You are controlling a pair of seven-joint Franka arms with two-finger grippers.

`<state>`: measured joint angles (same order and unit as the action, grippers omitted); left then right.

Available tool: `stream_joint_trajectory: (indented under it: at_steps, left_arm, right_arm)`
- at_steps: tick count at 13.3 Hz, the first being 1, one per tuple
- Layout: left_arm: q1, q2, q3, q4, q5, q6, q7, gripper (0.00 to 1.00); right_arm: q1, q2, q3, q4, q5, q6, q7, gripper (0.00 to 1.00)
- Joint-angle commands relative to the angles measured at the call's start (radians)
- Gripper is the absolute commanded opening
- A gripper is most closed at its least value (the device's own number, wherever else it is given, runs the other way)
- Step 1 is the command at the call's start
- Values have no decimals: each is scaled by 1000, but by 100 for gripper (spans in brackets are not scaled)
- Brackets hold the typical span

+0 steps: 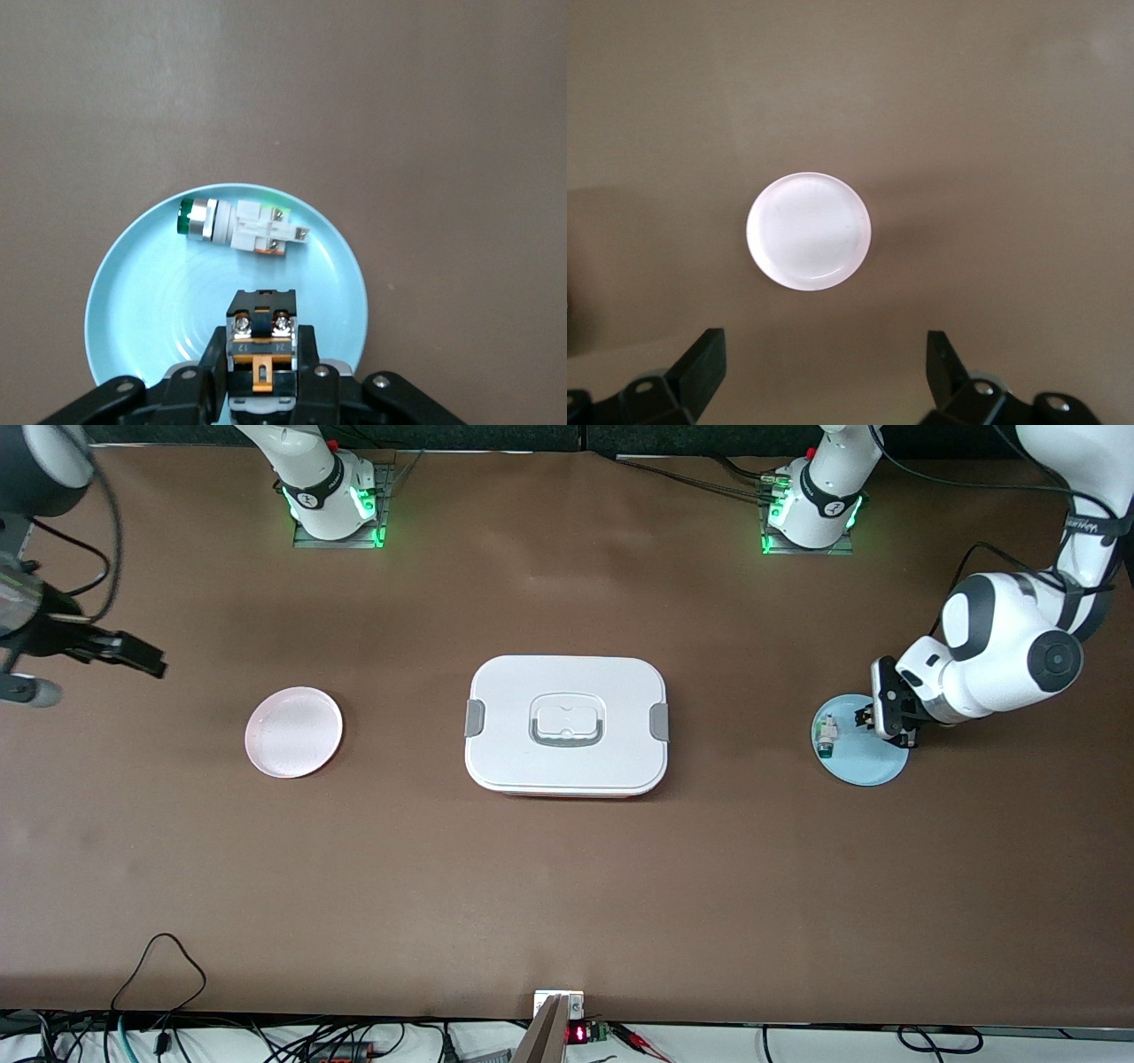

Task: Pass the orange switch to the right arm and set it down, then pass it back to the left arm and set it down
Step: 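Lower the switch onto the light-blue plate with the left gripper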

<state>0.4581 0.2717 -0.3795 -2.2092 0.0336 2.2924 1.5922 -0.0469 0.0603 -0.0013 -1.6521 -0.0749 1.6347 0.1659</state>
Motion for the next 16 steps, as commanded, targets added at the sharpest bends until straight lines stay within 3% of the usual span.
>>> stream_joint_trajectory:
  at_steps: [1, 6, 10, 13, 16]
  left_arm:
    - [49, 70, -4, 3, 58, 83, 37, 0]
    - [57, 130, 5, 3, 103, 107, -73, 0]
    - [57, 150, 4, 3, 137, 108, -121, 0]
    - [59, 156, 5, 5, 137, 108, -121, 9]
    - [59, 155, 4, 9, 137, 101, -121, 24]
  right_arm:
    - [36, -19, -69, 15, 9, -4, -12, 100]
    - [35, -88, -68, -83, 3, 44, -146, 100]
    - [33, -128, -69, -150, 10, 66, -144, 100]
    - [33, -221, -71, -287, 9, 157, -147, 100]
    - [36, -228, -66, -279, 9, 146, -143, 100]
